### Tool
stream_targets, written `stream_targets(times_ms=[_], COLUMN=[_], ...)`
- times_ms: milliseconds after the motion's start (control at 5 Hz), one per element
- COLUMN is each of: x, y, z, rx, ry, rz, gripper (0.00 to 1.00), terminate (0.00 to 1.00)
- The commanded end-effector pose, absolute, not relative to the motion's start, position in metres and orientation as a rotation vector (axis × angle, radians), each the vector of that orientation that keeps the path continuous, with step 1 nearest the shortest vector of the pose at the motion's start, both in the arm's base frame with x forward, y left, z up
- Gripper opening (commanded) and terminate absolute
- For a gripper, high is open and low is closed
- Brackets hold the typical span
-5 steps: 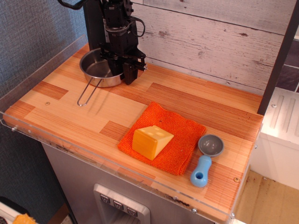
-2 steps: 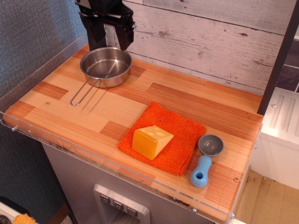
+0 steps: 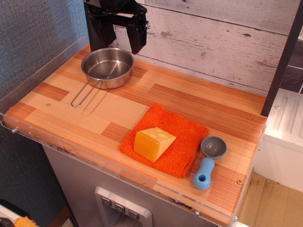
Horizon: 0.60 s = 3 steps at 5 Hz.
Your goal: Move the pot to the back left corner of the table
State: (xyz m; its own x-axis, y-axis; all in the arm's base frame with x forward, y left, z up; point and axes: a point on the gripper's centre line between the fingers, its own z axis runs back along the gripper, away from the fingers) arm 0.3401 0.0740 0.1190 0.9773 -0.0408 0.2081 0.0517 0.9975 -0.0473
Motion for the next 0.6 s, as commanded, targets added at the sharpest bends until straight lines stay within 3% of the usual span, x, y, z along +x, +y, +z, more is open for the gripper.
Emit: stream_targets(times_ms=[0, 200, 400], x=[0.3333, 0.3333, 0.3333], y=[0.0670, 0.0670, 0.0670], z=[0.1220, 0.1220, 0.1220], rx=[-0.021, -0.021, -0.021], ry=[-0.187, -0.187, -0.187], rz=[-0.050, -0.050, -0.050], gripper=[1.00, 1.00, 1.00], terminate=[0.00, 0.00, 1.00])
